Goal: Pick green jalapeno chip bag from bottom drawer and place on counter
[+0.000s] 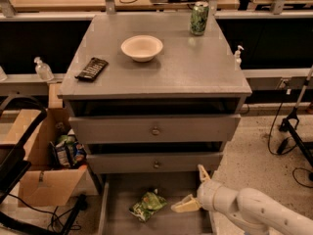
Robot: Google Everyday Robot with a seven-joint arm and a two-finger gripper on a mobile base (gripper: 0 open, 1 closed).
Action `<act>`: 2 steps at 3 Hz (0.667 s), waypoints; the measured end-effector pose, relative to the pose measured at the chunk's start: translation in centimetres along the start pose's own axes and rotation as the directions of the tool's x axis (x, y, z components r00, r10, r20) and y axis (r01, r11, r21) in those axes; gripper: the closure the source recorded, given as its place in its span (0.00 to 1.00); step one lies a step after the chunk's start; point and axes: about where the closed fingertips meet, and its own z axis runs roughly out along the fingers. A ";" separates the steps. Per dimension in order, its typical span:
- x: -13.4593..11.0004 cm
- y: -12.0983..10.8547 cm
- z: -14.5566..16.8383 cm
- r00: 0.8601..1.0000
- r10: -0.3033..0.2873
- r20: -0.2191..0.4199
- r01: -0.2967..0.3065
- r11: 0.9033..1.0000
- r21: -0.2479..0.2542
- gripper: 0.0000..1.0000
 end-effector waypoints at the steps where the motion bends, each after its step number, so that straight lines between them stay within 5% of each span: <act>1: 7.1 -0.5 6.2 0.995 0.055 -0.080 -0.058 0.998 -0.035 0.00; 2: 13.3 -1.0 12.7 0.980 0.101 -0.169 -0.116 0.990 -0.078 0.00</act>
Offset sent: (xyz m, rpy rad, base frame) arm 0.0663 0.0186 -0.2383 -0.0689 0.2852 0.0079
